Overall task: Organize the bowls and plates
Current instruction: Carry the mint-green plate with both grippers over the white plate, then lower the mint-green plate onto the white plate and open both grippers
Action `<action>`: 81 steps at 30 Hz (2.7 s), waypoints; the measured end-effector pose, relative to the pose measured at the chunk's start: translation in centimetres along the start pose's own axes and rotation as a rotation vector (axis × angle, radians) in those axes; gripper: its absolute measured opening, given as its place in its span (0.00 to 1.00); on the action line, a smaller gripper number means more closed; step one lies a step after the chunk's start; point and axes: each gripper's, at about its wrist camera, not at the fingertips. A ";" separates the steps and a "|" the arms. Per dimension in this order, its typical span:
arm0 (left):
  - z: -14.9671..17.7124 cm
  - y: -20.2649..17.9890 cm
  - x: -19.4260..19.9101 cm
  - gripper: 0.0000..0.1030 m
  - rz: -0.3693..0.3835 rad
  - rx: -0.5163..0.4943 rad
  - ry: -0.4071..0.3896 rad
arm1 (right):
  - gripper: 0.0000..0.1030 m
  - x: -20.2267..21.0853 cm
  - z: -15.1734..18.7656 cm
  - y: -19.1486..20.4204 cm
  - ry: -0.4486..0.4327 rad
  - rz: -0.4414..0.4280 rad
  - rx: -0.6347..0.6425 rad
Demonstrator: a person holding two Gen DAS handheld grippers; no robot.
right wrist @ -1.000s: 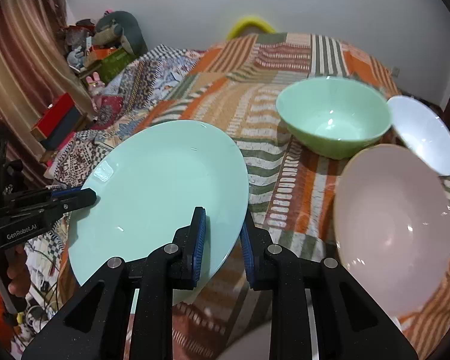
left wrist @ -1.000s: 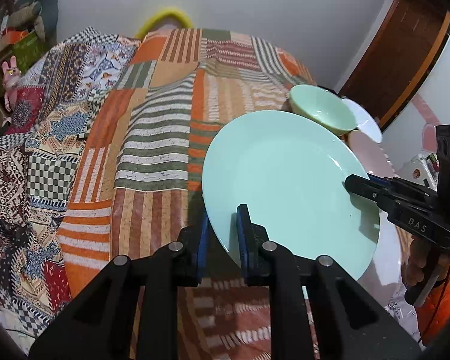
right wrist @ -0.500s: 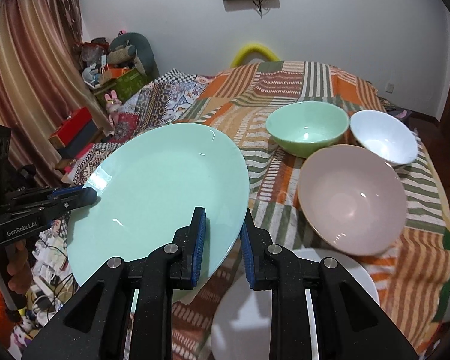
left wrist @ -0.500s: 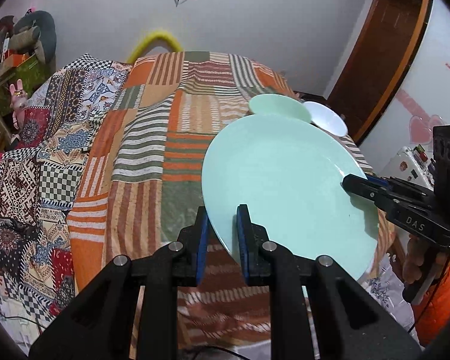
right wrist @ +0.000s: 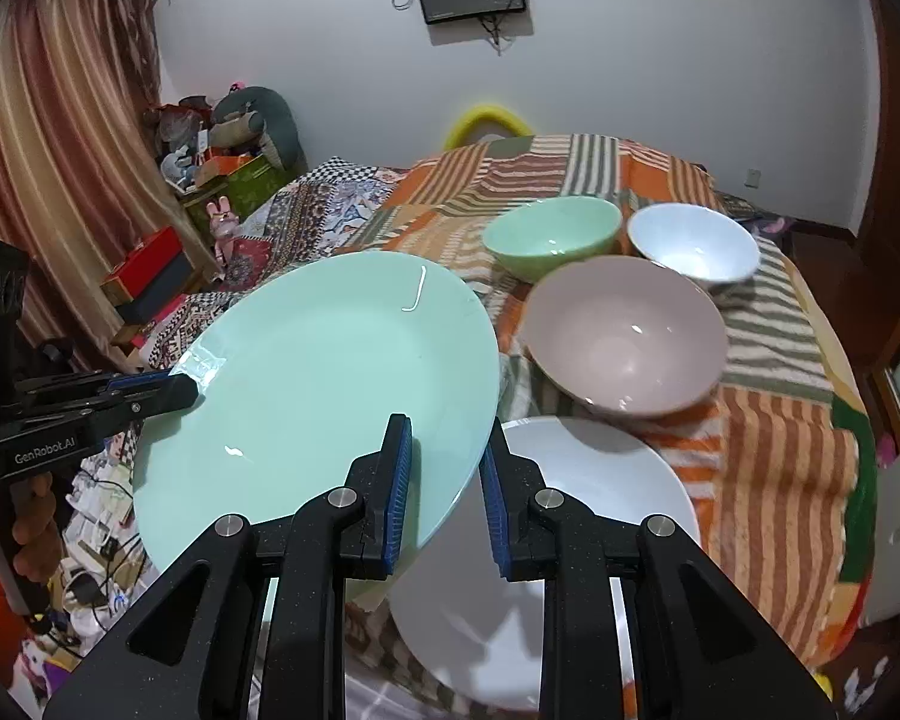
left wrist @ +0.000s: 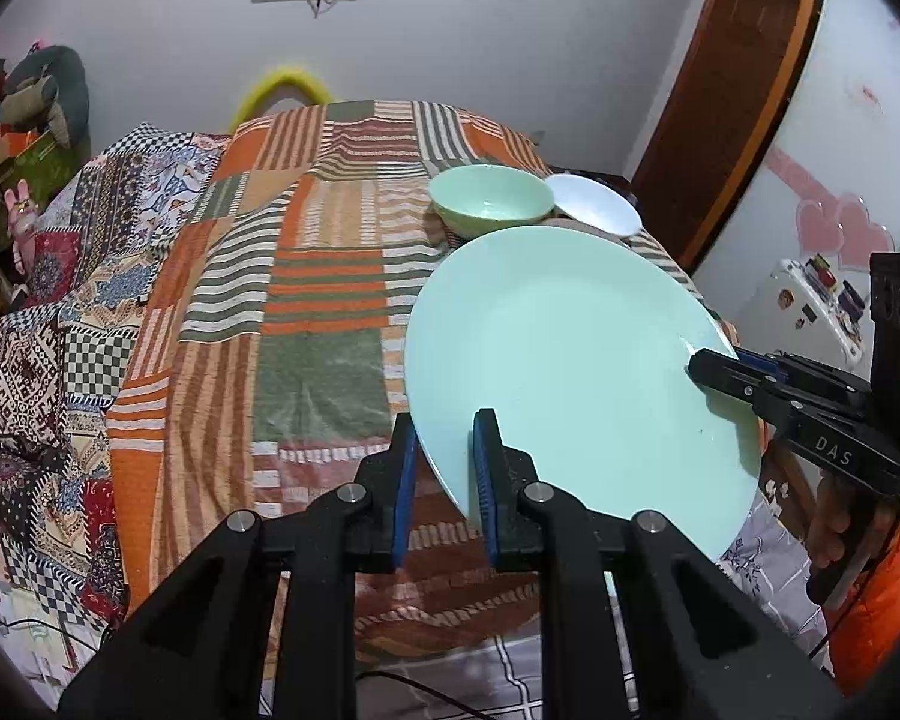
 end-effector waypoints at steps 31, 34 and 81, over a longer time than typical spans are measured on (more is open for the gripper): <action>2.1 -6.4 -11.1 0.17 0.039 -0.069 0.244 | 0.20 -1.3 8.0 -7.7 0.137 0.034 -0.229; 1.9 -6.6 -11.6 0.17 0.035 -0.075 0.253 | 0.20 -1.6 8.1 -7.9 0.146 0.033 -0.242; -3.7 -8.5 -9.1 0.47 -0.003 -0.147 0.062 | 0.31 0.7 4.0 -8.6 0.017 0.147 -0.195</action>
Point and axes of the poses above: each gripper's, at about its wrist camera, not at the fingertips, and x roughly against the way its jaws point, y to its left, z to its underside, and after that the axes turned 7 degrees about y, right-handed
